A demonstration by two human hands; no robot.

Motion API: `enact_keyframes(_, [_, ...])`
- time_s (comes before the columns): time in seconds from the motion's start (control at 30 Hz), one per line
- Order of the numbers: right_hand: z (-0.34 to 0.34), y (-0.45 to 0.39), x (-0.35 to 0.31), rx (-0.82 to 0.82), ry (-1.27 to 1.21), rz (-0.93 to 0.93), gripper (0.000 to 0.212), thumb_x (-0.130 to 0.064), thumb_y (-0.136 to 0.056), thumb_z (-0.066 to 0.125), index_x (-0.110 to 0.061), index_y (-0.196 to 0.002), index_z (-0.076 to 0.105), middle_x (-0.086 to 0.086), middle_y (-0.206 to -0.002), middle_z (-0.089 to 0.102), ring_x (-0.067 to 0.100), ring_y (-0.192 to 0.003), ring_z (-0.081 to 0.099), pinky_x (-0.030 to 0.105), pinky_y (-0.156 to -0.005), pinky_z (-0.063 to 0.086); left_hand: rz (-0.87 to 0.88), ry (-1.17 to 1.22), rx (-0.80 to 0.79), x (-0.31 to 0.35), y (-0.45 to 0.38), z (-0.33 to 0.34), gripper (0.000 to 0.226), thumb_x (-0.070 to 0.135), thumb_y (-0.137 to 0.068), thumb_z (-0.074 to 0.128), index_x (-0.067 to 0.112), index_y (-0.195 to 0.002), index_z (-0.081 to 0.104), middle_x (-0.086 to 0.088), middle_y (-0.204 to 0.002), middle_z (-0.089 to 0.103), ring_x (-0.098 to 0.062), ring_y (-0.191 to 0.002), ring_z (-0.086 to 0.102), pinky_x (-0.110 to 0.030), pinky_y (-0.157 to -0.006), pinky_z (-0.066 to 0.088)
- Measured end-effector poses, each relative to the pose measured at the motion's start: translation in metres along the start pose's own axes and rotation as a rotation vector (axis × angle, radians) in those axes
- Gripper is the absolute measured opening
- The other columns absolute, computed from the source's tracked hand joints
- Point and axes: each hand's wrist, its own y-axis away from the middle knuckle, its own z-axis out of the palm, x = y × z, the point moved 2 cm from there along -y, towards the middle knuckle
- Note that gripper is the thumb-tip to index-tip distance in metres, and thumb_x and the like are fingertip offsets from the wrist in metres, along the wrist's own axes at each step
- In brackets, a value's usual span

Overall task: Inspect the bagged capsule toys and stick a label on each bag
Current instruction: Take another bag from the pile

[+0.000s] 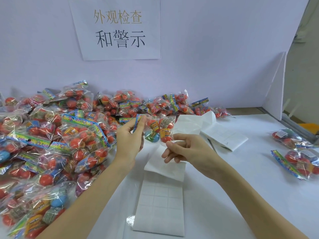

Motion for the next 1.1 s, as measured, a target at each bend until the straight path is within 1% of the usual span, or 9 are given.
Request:
enact_keyframes(0.13, [0.0,0.002,-0.002,0.022,-0.045,-0.007,0.03,-0.033,-0.099,0.067,-0.008,-0.116,0.069,0.013,-0.102,0.08,0.026,-0.092,0.078,0.019,-0.068,0.056,-0.11,0.04,-0.043,0.0,0.003,0.003,0.045,0.047,-0.103,0.059,0.013,-0.074,0.053,-0.002,-0.059,0.039,-0.017,-0.045,0.04,-0.028,-0.043,0.033])
enact_keyframes(0.23, [-0.006,0.002,-0.004,0.087,-0.09,-0.031,0.036,-0.038,-0.096,0.067,-0.009,-0.116,0.07,0.011,-0.105,0.08,0.026,-0.098,0.078,0.019,-0.069,0.056,-0.188,0.023,-0.142,0.002,0.007,0.009,0.044,0.065,-0.092,0.06,0.023,-0.105,0.066,0.003,-0.092,0.073,-0.026,-0.075,0.072,-0.038,-0.068,0.06])
enact_keyframes(0.3, [-0.009,0.001,-0.003,0.098,-0.091,-0.04,0.028,-0.032,-0.102,0.065,-0.009,-0.118,0.07,0.011,-0.107,0.08,0.027,-0.1,0.077,0.021,-0.072,0.057,-0.158,0.029,-0.257,0.004,0.011,0.016,0.054,0.053,-0.088,0.07,0.03,-0.135,0.058,0.001,-0.115,0.076,-0.029,-0.092,0.076,-0.045,-0.085,0.062])
enact_keyframes(0.4, [-0.007,0.0,0.0,0.067,0.011,-0.044,0.03,-0.034,-0.101,0.068,-0.018,-0.126,0.065,0.006,-0.108,0.08,0.024,-0.103,0.076,0.025,-0.082,0.059,-0.062,0.125,-0.301,0.005,0.015,0.019,0.07,0.019,-0.09,0.079,0.03,-0.149,0.043,-0.003,-0.12,0.075,-0.033,-0.099,0.076,-0.039,-0.085,0.063])
enact_keyframes(0.6, [-0.003,0.007,0.01,-0.175,0.63,0.059,0.108,-0.06,-0.065,0.091,-0.051,-0.153,0.028,-0.017,-0.124,0.059,-0.007,-0.114,0.056,0.012,-0.096,0.043,0.163,0.015,-0.178,0.009,0.001,-0.001,0.076,-0.001,-0.095,0.071,0.047,-0.144,0.039,0.02,-0.151,0.042,-0.025,-0.098,0.073,-0.033,-0.076,0.061])
enact_keyframes(0.73, [-0.003,0.007,0.005,-0.077,0.658,-0.051,0.054,-0.04,-0.086,0.084,-0.037,-0.13,0.054,-0.016,-0.118,0.065,-0.006,-0.115,0.058,0.012,-0.094,0.045,0.181,-0.206,-0.259,0.005,-0.004,-0.003,0.044,0.0,-0.105,0.049,0.04,-0.116,0.066,0.025,-0.122,0.064,-0.015,-0.088,0.06,-0.027,-0.07,0.051])
enact_keyframes(0.83, [-0.011,0.005,-0.003,0.147,0.626,-0.213,0.009,-0.028,-0.096,0.074,-0.029,-0.103,0.068,-0.011,-0.108,0.069,0.0,-0.103,0.064,0.022,-0.088,0.05,0.143,-0.256,-0.295,0.005,-0.003,-0.001,0.048,-0.007,-0.101,0.042,0.023,-0.087,0.077,0.002,-0.098,0.075,-0.017,-0.092,0.065,-0.032,-0.072,0.048])
enact_keyframes(0.93, [-0.019,0.002,-0.007,0.301,0.639,-0.293,0.006,-0.028,-0.098,0.071,-0.034,-0.096,0.072,-0.009,-0.105,0.068,0.006,-0.097,0.064,0.028,-0.089,0.053,0.065,-0.236,-0.384,0.002,-0.002,0.002,0.033,0.008,-0.103,0.046,0.013,-0.098,0.078,-0.014,-0.106,0.073,-0.032,-0.112,0.061,-0.044,-0.086,0.054])
enact_keyframes(1.1, [-0.025,-0.001,-0.004,0.385,0.631,-0.347,0.009,-0.021,-0.1,0.068,-0.027,-0.101,0.075,-0.015,-0.098,0.074,0.01,-0.095,0.067,0.038,-0.086,0.054,0.099,-0.284,-0.485,0.003,0.005,0.007,0.016,0.032,-0.102,0.064,0.022,-0.099,0.076,-0.005,-0.108,0.073,-0.028,-0.115,0.061,-0.016,-0.086,0.049])
